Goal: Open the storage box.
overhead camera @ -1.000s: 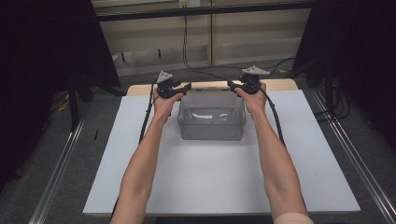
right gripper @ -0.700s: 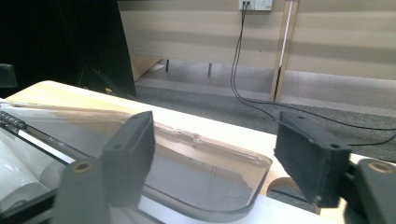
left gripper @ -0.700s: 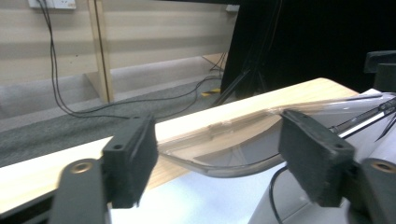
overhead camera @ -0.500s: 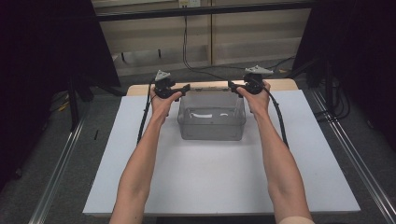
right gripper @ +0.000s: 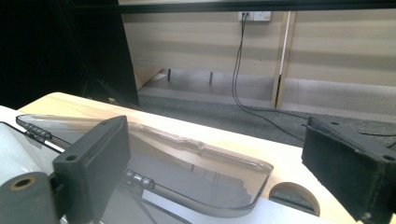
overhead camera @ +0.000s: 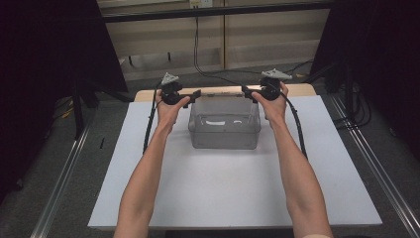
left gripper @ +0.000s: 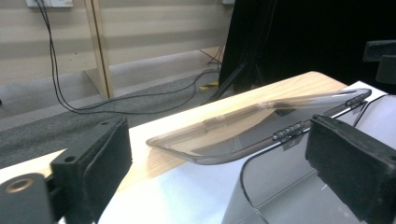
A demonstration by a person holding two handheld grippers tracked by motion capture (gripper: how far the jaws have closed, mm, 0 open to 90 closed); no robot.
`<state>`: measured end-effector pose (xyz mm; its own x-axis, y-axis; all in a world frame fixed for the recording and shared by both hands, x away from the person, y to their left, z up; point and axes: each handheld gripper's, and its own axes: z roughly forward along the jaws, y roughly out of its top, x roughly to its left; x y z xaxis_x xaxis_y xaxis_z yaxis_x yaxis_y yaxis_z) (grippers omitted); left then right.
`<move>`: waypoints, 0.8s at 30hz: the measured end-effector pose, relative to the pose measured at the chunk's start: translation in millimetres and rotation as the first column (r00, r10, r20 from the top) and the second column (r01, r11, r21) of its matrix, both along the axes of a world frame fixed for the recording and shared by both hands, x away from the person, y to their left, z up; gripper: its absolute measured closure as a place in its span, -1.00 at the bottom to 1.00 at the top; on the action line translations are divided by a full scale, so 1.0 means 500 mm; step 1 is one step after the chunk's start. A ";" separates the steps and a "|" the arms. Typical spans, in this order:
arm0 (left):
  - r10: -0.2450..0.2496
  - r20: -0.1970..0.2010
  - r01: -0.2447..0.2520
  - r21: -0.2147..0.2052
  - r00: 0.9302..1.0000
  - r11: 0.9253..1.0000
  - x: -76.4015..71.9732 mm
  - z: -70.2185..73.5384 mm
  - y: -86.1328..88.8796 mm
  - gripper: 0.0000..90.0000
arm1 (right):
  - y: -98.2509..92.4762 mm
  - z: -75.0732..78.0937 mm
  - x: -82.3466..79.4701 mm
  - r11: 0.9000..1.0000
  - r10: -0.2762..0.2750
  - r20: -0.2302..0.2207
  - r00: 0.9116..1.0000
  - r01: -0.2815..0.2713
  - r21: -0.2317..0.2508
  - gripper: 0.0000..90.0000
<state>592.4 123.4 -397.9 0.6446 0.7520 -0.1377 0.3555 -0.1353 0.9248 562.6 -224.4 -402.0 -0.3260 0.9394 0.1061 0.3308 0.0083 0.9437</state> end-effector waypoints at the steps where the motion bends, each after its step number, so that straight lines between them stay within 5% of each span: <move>1: 0.004 0.002 -0.004 -0.002 1.000 1.000 -0.003 0.000 0.002 -0.88 | -0.001 0.000 -0.003 1.000 -0.002 -0.001 1.000 0.002 0.004 -0.85; 10: 0.010 0.063 -0.010 -0.013 0.998 1.000 -0.033 0.018 0.029 -0.93 | 0.000 -0.007 -0.027 1.000 -0.009 0.032 0.999 0.008 0.010 -0.91; 24: 0.017 0.086 -0.015 -0.024 0.996 1.000 -0.077 0.015 0.054 -0.93 | -0.021 0.007 -0.069 1.000 -0.021 0.055 0.998 0.022 -0.020 -0.91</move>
